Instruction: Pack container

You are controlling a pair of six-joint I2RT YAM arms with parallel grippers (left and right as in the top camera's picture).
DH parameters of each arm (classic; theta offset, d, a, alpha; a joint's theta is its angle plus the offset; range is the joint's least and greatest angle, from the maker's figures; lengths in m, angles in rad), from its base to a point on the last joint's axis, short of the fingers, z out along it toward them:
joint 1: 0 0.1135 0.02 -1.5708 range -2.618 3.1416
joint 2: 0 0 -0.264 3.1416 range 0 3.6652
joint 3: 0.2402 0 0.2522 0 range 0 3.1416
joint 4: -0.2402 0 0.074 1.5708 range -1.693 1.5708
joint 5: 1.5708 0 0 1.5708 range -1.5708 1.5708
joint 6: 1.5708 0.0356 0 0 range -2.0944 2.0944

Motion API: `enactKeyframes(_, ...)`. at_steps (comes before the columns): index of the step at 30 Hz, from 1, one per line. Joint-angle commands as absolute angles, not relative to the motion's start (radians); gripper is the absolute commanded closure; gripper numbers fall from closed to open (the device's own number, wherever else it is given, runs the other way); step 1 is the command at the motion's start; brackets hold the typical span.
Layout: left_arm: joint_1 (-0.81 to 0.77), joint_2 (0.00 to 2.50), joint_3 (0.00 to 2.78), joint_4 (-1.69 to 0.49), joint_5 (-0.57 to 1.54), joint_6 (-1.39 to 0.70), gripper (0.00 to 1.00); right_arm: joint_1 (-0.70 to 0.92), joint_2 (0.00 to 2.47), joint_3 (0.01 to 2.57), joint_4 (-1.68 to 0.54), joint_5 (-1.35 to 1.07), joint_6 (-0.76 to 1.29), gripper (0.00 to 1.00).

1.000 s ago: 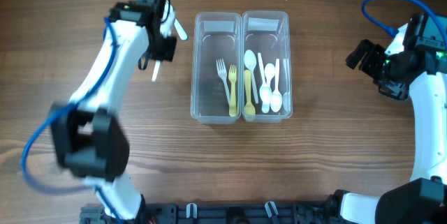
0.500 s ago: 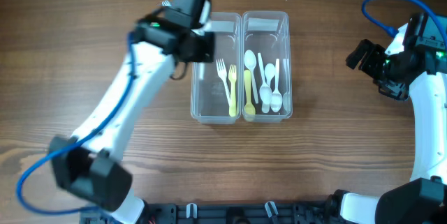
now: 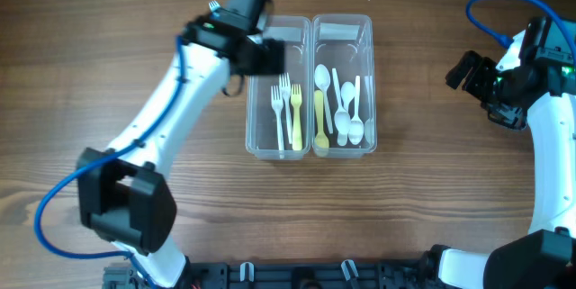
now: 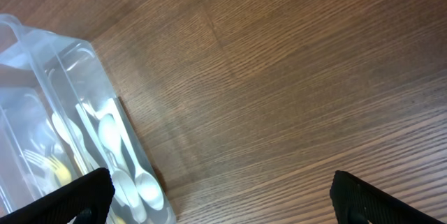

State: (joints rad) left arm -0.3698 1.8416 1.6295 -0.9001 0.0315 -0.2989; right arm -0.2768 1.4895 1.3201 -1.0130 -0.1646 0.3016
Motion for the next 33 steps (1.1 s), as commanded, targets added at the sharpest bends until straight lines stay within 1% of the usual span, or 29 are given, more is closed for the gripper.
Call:
enactKeyframes(1, -0.244, 1.814, 1.663, -0.804, 0.022, -0.388, 0.17, -0.276, 1.500, 1.320, -1.008, -0.181, 0.292, 0.00)
enactKeyframes(4, -0.167, 1.842, 1.663, -0.711, 0.022, -0.466, 0.21, -0.276, 1.500, 1.320, -1.010, -0.184, 0.292, 0.00)
enactKeyframes(6, -0.140, 1.868, 1.663, -0.643, 0.022, -0.494, 0.21, -0.276, 1.500, 1.320, -1.010, -0.184, 0.291, 0.00)
enactKeyframes(9, -0.122, 1.921, 1.663, -0.531, 0.029, -0.506, 0.20, -0.276, 1.500, 1.320, -1.015, -0.184, 0.291, 0.00)
enactKeyframes(11, -0.121, 1.959, 1.663, -0.469, 0.042, -0.505, 0.15, -0.276, 1.500, 1.320, -1.018, -0.184, 0.292, 0.00)
enactKeyframes(16, -0.122, 2.080, 1.663, -0.343, 0.114, -0.506, 0.14, -0.276, 1.500, 1.320, -1.026, -0.184, 0.292, 0.00)
enactKeyframes(22, -0.122, 2.189, 1.663, -0.246, 0.139, -0.506, 0.12, -0.276, 1.500, 1.320, -1.033, -0.184, 0.292, 0.00)
enactKeyframes(28, -0.127, 2.234, 1.663, -0.229, 0.157, -0.505, 0.12, -0.276, 1.500, 1.320, -1.032, -0.184, 0.292, 0.00)
enactKeyframes(33, -0.134, 2.257, 1.663, -0.170, 0.230, -0.505, 0.14, -0.276, 1.500, 1.320, -1.034, -0.184, 0.291, 0.00)
